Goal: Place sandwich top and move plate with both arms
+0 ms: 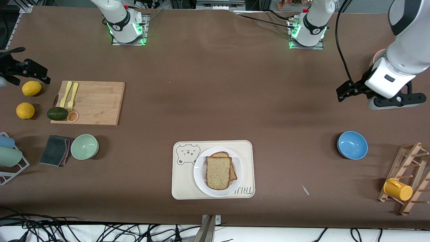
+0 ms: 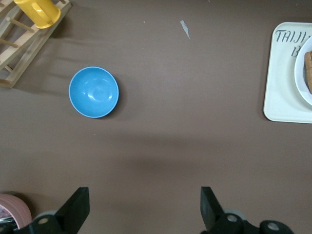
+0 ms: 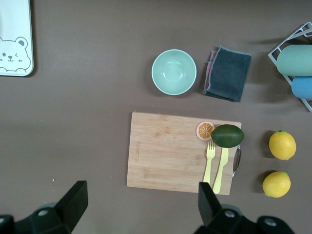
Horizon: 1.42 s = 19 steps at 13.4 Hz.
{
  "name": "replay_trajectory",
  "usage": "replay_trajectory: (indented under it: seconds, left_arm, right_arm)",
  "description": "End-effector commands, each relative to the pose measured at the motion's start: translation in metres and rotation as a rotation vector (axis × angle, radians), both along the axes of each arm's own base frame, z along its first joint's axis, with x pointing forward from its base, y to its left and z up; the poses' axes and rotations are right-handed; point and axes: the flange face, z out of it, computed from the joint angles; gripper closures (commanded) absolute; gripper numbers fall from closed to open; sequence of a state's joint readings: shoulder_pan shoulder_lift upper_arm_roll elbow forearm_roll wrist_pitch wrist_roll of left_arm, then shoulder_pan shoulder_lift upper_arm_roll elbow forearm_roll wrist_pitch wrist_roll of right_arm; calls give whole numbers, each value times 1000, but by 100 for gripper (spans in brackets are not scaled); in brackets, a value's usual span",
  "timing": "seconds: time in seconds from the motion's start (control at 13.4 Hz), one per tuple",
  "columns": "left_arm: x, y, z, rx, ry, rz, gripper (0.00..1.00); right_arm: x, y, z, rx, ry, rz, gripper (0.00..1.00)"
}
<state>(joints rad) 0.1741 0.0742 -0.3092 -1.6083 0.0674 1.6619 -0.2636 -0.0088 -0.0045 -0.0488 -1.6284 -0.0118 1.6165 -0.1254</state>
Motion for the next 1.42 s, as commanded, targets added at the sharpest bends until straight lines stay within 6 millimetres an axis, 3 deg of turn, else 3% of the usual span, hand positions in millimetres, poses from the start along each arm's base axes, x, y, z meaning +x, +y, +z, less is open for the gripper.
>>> replay_trajectory:
  seconds: [0.0, 0.3, 1.35]
  left_arm:
    - [7, 23, 1, 12, 15, 34, 0]
    - [10, 28, -6, 5, 26, 43, 0]
    - [13, 13, -14, -53, 42, 40, 0]
  right_arm:
    - [-4, 1, 7, -16, -5, 7, 0]
    - [-4, 2, 7, -3, -6, -14, 0]
    - [-5, 1, 6, -3, 5, -8, 0]
